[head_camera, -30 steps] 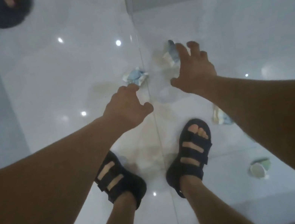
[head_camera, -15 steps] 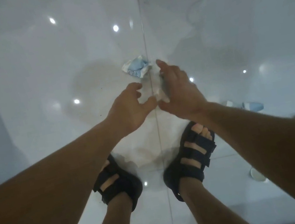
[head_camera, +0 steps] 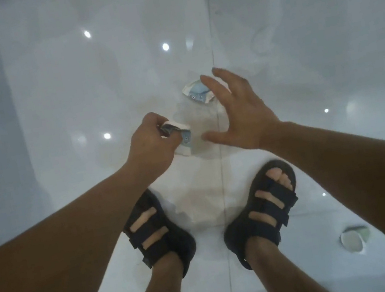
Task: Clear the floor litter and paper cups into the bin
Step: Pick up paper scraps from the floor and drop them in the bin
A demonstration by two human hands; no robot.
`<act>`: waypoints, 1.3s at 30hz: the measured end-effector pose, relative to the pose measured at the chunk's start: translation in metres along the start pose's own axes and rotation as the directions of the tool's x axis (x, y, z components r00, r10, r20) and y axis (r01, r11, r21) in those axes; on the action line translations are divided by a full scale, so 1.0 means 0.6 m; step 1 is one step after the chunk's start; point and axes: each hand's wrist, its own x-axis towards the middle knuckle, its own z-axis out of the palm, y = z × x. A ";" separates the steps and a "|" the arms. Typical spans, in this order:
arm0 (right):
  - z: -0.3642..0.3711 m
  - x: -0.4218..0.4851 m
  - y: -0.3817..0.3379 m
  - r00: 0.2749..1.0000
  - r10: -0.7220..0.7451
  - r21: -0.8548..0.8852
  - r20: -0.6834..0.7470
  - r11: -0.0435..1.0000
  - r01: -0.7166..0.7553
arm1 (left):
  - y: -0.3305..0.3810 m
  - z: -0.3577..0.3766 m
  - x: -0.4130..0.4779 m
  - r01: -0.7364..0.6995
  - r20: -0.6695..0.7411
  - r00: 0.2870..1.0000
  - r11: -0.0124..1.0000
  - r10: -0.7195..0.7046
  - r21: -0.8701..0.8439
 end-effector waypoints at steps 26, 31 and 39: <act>-0.357 -0.273 -0.272 0.854 0.491 0.193 -0.172 0.867 -0.459 | 0.357 -0.171 -0.344 -0.373 0.260 0.924 0.816 0.281 0.442; -0.468 -0.370 -0.386 0.774 0.591 0.270 -0.229 0.802 -0.533 | 0.444 -0.215 -0.476 -0.533 0.364 0.845 0.675 0.393 0.510; -0.521 -0.616 -0.597 0.559 0.797 0.464 -0.228 0.594 -0.658 | 0.495 -0.295 -0.706 -0.714 0.590 0.701 0.409 0.402 0.569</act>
